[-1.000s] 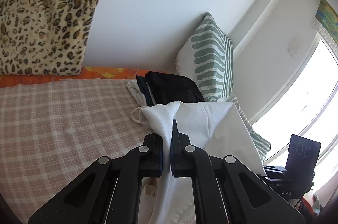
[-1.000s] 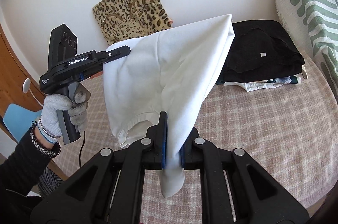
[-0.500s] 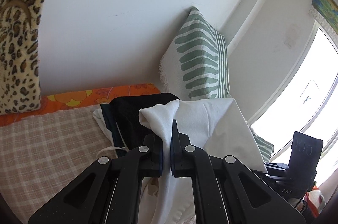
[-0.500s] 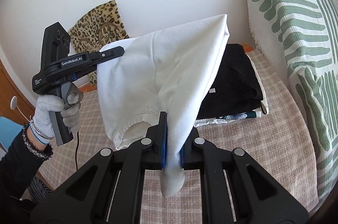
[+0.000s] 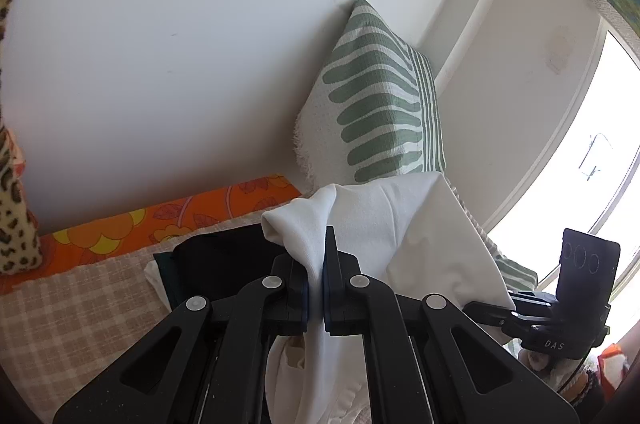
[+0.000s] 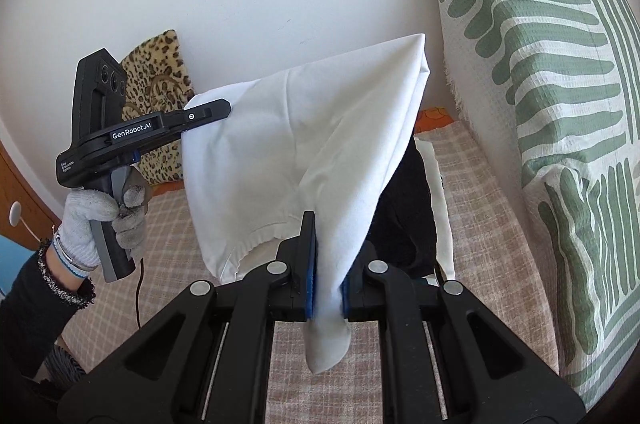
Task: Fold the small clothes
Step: 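Lift the folded shirt with both grippers and carry it onto the dark clothes stack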
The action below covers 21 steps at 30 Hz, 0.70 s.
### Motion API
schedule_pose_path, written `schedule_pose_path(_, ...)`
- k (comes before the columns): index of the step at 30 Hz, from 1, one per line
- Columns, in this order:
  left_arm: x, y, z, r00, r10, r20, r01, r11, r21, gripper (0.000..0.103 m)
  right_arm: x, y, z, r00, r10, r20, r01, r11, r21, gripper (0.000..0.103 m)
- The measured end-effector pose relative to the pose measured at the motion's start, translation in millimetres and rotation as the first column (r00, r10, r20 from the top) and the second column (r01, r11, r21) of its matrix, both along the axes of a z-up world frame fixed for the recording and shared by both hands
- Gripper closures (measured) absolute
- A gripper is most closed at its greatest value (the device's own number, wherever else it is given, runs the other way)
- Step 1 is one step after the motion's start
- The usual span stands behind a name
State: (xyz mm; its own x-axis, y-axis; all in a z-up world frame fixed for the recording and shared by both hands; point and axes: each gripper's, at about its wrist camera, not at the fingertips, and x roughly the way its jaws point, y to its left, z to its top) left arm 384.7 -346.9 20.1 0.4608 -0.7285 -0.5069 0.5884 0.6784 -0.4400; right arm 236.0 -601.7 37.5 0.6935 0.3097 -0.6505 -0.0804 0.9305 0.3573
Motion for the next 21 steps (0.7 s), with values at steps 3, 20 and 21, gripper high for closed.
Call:
schedule_pose_path(3,12,-3,-6,1.0,0.013,-0.007,-0.013,1.0,0.006,0.1,12,-4,-10,1.0,0.015,-0.004,-0.015,1.0,0.004,0.093)
schedule_pose_path(20,40,-14,-41,0.996,0.088,0.012,-0.089,0.989,0.115,0.1,52,-15,-52,0.998,0.032,-0.056,-0.035,0.999,-0.04,0.092)
schedule_pose_path(21,39,-16,-41,0.996,0.09,0.026,-0.093,0.987,0.132,0.1,53,-14,-53,0.998,0.031,-0.06,-0.033,0.998,-0.045,0.092)
